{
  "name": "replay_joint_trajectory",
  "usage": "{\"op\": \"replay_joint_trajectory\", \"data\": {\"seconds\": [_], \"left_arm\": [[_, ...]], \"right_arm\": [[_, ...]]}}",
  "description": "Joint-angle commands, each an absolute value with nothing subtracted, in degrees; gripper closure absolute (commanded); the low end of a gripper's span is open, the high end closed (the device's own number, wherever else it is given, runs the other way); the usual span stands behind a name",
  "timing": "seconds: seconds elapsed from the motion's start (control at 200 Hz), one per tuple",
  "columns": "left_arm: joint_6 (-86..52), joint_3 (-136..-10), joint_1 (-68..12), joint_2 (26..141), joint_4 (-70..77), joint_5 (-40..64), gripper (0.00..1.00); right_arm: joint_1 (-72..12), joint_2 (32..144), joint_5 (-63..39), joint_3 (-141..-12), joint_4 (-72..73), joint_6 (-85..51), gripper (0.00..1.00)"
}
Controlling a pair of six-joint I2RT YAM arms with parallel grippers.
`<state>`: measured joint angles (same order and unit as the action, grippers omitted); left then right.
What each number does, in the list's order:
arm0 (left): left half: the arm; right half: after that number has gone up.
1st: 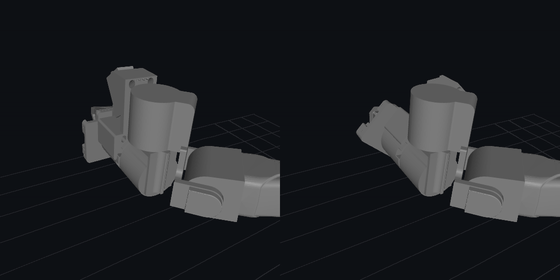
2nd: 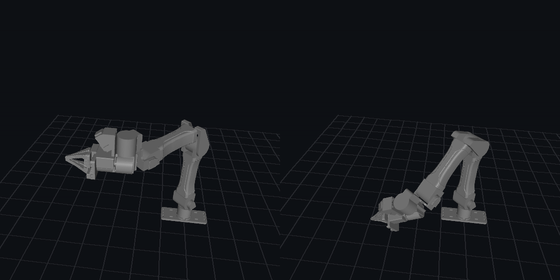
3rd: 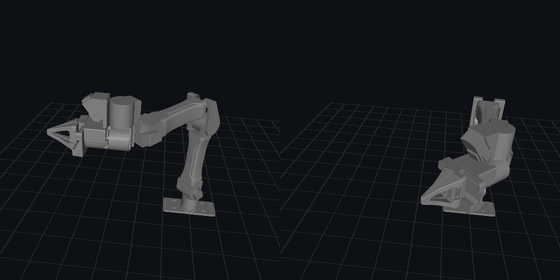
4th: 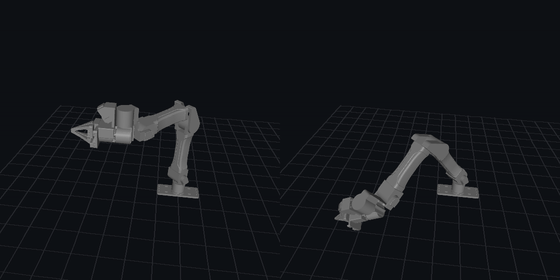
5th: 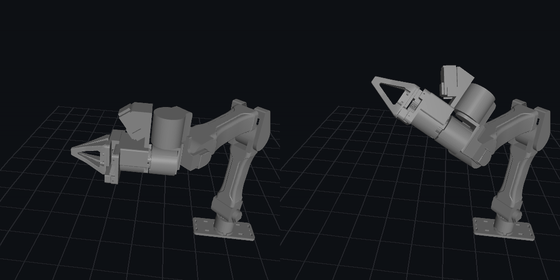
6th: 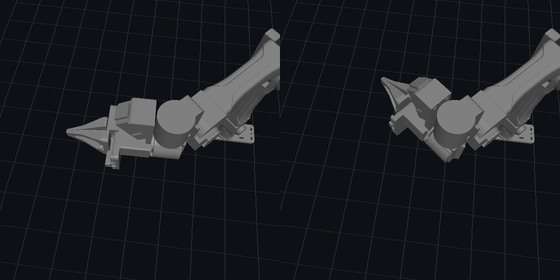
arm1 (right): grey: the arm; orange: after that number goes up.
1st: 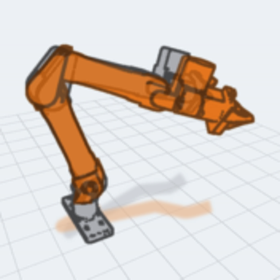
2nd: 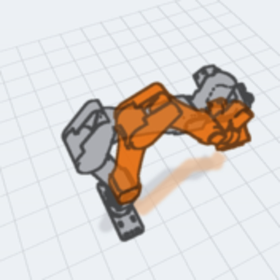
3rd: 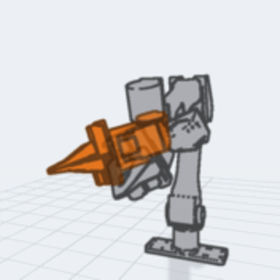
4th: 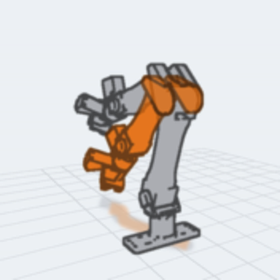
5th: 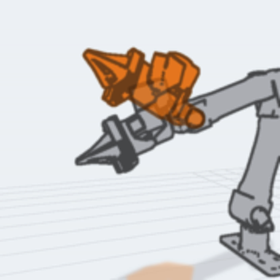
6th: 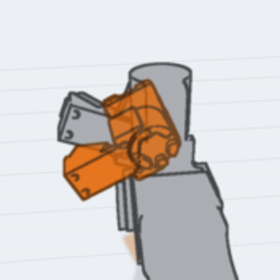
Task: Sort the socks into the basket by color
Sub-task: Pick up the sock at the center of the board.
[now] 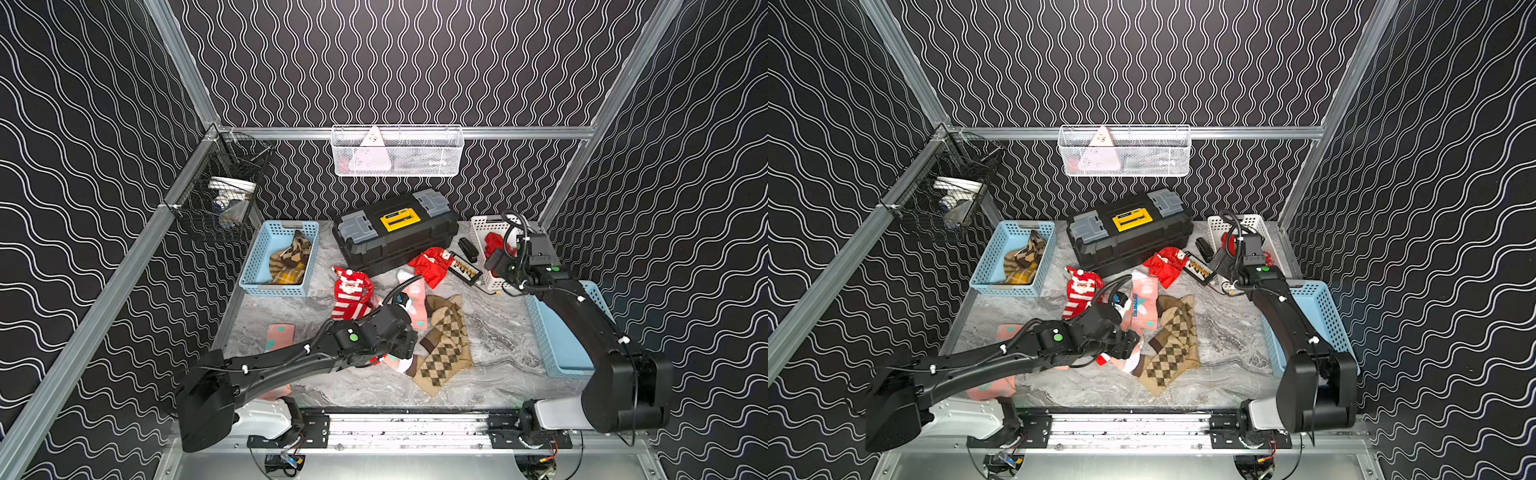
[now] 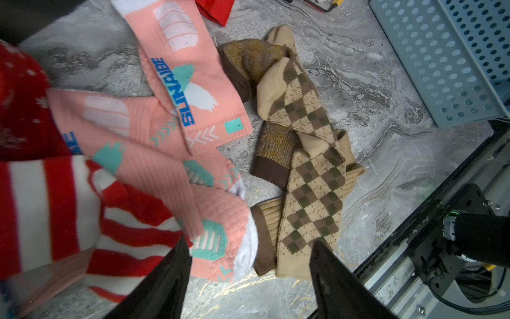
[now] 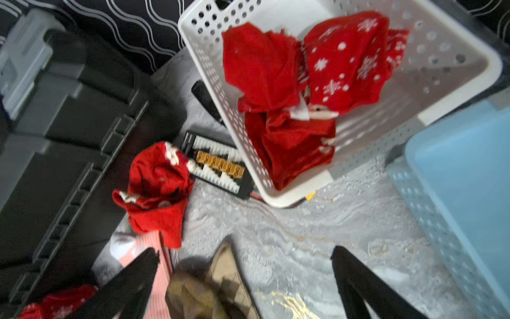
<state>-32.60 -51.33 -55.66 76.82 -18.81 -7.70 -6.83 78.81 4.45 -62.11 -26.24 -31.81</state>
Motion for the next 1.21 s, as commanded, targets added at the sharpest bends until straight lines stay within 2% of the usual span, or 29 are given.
{"op": "replay_joint_trajectory", "data": {"seconds": [0.0, 0.405, 0.791, 0.956, 1.011, 1.081, 1.201], "left_arm": [[-31.53, -52.83, -56.95, 79.96, -13.69, -5.57, 0.27], [-27.99, -61.36, -61.13, 97.36, -7.54, -2.72, 0.25], [-24.82, -70.58, -61.26, 110.28, -7.84, -6.65, 0.28], [-24.48, -72.67, -61.30, 113.68, -7.30, -7.25, 0.40], [-24.48, -73.07, -61.26, 114.53, -7.13, -7.29, 0.49], [-24.61, -73.38, -61.26, 115.02, -7.06, -7.47, 0.66], [-24.79, -73.01, -61.27, 114.17, -6.80, -8.19, 0.80]], "right_arm": [[-8.02, 75.42, 5.45, -59.24, -27.86, -33.93, 0.00], [-8.96, 63.09, 3.88, -54.62, -33.58, -34.14, 0.00], [-9.05, 57.59, 2.39, -53.09, -36.55, -34.07, 0.00], [-9.05, 57.39, 2.00, -52.69, -36.56, -33.98, 0.00], [-9.05, 57.41, 1.83, -52.65, -36.56, -33.91, 0.00], [-9.05, 57.42, 1.70, -52.56, -36.50, -33.85, 0.00], [-9.01, 57.41, 1.56, -52.34, -36.39, -33.75, 0.00]]}}
